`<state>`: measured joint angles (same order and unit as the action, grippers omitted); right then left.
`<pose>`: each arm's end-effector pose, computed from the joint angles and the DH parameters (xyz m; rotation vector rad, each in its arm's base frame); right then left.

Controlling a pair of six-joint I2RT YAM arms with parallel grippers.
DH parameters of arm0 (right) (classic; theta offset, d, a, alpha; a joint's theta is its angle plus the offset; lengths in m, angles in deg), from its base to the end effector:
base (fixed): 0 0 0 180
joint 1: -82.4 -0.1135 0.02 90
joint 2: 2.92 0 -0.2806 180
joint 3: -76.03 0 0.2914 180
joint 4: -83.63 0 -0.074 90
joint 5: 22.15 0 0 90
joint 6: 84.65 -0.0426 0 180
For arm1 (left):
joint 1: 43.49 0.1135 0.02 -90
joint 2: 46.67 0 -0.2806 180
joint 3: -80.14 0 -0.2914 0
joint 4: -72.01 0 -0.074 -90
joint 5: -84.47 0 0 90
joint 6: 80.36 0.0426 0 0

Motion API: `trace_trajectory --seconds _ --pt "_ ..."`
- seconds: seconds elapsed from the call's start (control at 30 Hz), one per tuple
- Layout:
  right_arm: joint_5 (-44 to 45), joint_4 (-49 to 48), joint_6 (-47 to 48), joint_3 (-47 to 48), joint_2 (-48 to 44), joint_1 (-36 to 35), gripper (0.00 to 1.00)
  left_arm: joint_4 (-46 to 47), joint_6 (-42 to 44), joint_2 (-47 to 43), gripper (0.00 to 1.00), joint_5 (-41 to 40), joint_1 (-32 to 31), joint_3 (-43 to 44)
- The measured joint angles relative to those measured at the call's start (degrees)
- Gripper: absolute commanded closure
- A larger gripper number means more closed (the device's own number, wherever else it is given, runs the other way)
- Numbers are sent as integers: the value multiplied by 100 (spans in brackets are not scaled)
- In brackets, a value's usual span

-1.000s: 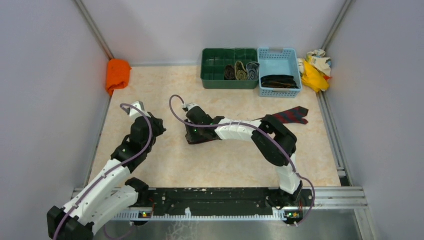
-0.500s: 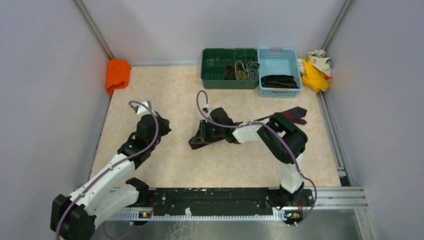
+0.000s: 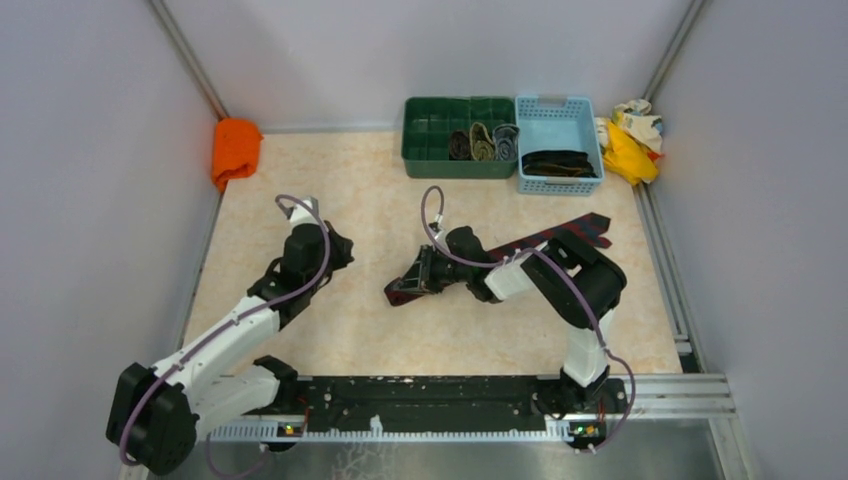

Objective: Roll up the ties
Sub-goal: Roll the tie at the center of the board.

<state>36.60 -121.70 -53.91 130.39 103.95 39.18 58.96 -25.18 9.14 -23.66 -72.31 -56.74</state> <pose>0.2596 0.2743 0.1004 -0.0705 2.4148 1.5509 0.2252 -0.1088 0.2319 -0.3060 1.9946 -0.3927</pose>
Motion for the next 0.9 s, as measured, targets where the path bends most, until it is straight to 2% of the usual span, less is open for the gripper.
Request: trace_trajectory --seconds 0.3,0.4,0.57,0.9 --pt "35 -328 -87 -365 0 269 85 264 20 358 100 258 0 2" --pt "94 -234 17 -369 -31 302 72 334 35 450 100 317 -2 4" --pt "343 549 560 -153 -203 302 59 431 92 654 100 433 -4 50" --pt "977 2006 1543 348 -640 299 60 789 199 1290 100 837 -57 208"
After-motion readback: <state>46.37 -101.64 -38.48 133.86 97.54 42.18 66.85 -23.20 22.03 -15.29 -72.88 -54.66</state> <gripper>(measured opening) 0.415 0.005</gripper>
